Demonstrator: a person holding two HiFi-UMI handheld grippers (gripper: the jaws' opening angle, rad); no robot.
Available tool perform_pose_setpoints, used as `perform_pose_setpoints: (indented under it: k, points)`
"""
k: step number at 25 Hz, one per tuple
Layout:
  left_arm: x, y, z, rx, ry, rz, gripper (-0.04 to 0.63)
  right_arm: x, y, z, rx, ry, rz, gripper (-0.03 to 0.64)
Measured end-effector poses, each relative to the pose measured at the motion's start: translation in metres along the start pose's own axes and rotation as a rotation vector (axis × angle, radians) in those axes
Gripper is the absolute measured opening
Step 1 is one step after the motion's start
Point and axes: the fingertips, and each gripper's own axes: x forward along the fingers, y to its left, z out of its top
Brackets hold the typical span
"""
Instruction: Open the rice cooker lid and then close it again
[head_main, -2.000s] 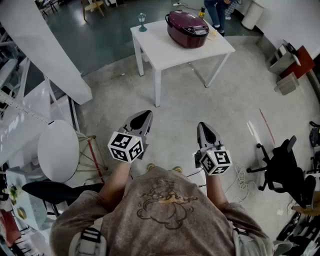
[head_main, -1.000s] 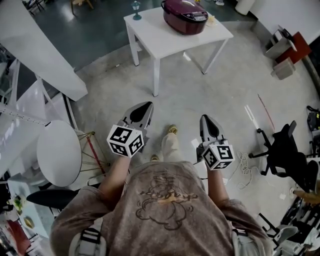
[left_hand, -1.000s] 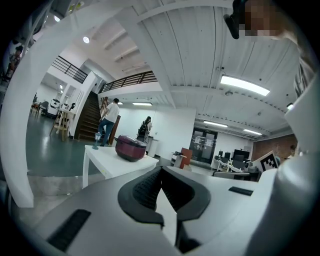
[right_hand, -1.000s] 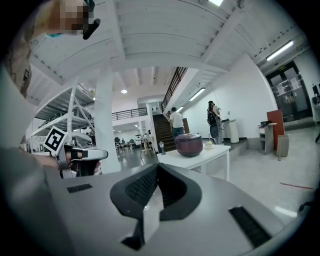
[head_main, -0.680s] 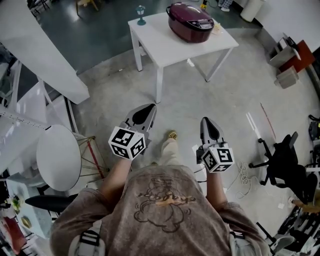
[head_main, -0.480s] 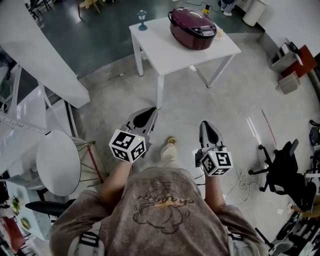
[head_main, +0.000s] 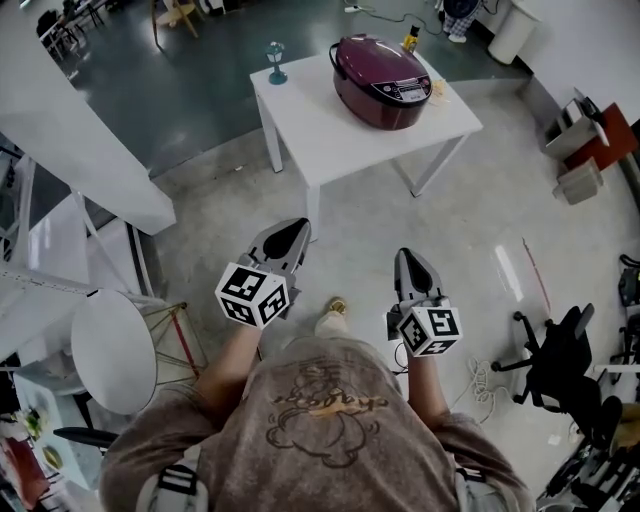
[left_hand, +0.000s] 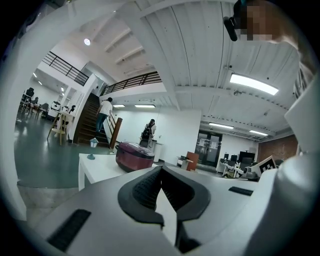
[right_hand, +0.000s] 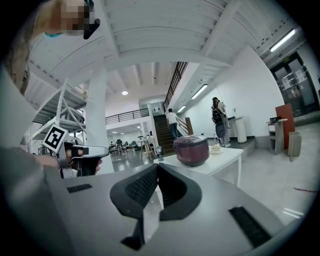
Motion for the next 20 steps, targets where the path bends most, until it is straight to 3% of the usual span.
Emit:
perform_pose_setpoints:
  k: [20]
  points:
    - [0.126, 0.039, 0.030, -0.003, -0.026, 0.103, 0.021, 0.112, -0.095, 0.039, 0.007, 0.021, 0.100, 0.002]
